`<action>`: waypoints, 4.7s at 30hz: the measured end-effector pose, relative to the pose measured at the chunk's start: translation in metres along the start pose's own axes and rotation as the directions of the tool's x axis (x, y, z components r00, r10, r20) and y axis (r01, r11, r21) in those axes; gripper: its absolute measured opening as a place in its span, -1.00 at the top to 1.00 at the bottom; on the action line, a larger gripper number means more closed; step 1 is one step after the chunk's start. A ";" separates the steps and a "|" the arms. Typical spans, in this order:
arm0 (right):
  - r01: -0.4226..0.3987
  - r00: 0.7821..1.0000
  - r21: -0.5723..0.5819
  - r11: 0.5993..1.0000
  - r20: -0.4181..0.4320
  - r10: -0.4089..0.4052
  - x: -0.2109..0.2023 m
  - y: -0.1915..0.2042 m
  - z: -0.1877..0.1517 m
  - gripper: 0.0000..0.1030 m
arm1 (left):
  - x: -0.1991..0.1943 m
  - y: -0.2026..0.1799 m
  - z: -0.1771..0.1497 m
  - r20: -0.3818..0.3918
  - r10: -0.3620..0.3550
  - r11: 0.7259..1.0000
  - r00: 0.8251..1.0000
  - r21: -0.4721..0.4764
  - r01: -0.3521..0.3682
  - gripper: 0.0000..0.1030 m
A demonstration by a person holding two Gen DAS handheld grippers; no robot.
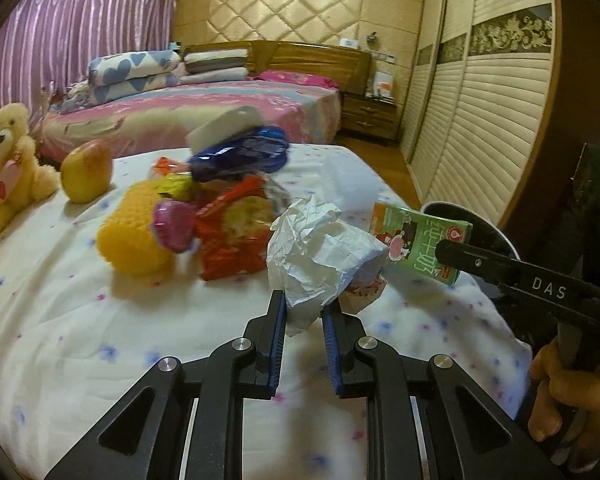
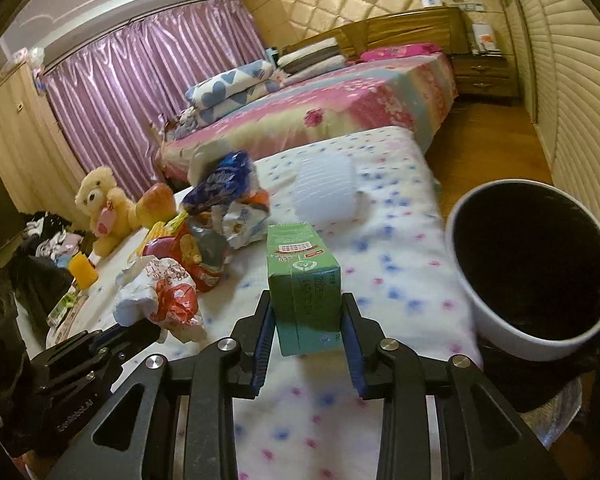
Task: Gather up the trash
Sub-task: 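Carry both items over the black trash bin and open both tools to drop them, then grasp the red snack bag with the right tool while the left tool grasps the yellow foam net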
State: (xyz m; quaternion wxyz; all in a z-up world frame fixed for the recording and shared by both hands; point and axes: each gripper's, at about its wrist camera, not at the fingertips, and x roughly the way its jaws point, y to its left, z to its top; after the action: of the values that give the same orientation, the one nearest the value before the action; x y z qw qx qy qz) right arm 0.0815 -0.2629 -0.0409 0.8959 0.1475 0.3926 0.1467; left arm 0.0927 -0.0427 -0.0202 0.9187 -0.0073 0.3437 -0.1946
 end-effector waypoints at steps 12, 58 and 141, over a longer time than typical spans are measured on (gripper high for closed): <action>0.082 0.994 0.080 0.993 0.067 -0.088 -0.035 -0.043 0.000 0.38 | 0.031 -0.041 0.017 -0.028 -0.051 0.996 0.998 0.077 0.053 0.67; 0.274 0.958 0.242 0.931 0.015 -0.285 -0.043 -0.181 0.022 0.38 | 0.172 -0.163 0.080 -0.175 -0.127 0.965 0.976 0.207 0.163 0.62; -0.181 0.967 0.067 0.981 -0.169 0.191 0.117 0.072 0.018 -0.14 | 0.069 0.137 0.047 -0.115 0.145 0.984 0.983 -0.089 -0.155 -0.17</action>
State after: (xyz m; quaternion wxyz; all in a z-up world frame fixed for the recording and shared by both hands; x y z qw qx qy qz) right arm 0.1601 -0.1550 -0.0794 0.8362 0.1933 0.4576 0.2323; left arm 0.2183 0.0530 -0.0477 0.9093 -0.0155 0.4017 -0.1079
